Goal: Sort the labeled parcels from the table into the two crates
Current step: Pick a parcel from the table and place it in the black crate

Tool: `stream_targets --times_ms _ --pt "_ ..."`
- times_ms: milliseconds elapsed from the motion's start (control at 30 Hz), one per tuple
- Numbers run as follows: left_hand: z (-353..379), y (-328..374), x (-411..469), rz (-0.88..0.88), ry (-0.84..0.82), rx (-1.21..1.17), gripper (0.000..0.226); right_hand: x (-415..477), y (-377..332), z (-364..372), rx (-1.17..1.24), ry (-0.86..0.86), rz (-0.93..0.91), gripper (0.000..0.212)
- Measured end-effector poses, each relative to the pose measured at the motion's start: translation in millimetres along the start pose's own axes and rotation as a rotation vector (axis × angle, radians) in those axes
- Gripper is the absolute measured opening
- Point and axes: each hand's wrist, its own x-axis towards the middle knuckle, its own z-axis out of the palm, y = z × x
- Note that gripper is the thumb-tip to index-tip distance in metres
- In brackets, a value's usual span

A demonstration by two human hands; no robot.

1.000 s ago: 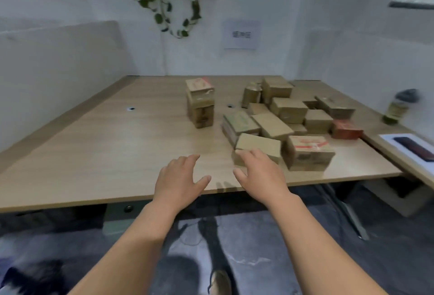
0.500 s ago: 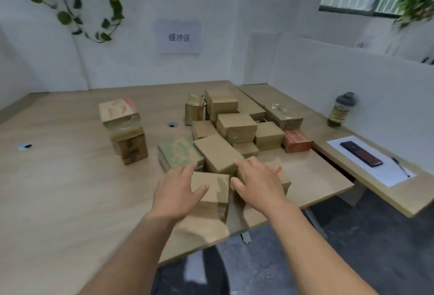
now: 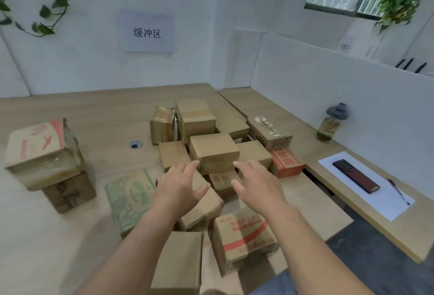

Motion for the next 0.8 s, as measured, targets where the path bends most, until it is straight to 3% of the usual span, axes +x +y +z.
stream_targets --times_ms 200,800 --pt "17 16 43 0.001 0.027 0.001 0.068 46 43 1 0.022 -0.012 0.010 0.048" --pt "84 122 238 -0.294 -0.008 0.121 0.062 251 207 17 0.173 -0.197 -0.191 0.052"
